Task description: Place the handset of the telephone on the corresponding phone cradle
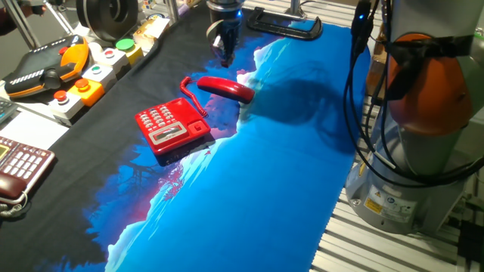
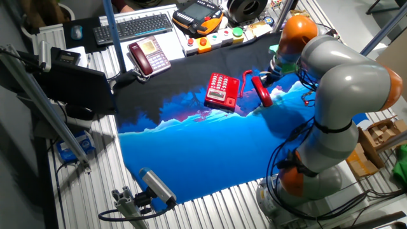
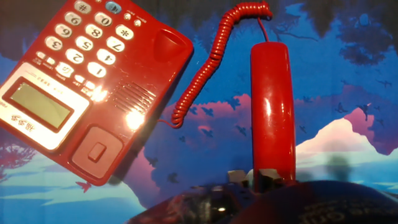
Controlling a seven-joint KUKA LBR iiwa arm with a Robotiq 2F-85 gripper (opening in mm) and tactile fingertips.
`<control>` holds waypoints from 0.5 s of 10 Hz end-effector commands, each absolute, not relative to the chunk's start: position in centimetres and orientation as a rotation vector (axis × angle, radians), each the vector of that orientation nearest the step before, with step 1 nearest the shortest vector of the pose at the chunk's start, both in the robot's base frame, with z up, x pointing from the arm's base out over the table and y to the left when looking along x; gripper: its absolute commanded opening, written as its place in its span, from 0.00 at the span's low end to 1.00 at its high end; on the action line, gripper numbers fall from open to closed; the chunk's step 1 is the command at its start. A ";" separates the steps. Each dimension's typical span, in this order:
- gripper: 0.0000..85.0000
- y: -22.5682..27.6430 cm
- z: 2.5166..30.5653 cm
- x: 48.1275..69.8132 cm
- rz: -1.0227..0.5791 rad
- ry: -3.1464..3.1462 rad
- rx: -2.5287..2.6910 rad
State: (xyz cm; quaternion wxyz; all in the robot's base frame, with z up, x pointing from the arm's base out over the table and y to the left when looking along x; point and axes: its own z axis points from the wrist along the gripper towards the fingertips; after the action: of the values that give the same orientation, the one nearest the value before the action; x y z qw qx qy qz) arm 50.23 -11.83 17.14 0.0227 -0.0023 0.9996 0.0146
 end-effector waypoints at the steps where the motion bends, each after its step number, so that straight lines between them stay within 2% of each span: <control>1: 0.65 -12.0 17.0 50.3 0.033 3.092 -0.021; 3: 0.90 -12.5 16.1 50.5 0.027 3.075 -0.035; 5: 0.99 -13.2 15.0 50.8 0.034 3.059 -0.037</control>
State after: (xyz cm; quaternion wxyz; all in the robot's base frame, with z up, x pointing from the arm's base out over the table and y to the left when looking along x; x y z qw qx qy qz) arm 50.84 -13.26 14.92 0.0413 -0.0121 0.9990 0.0104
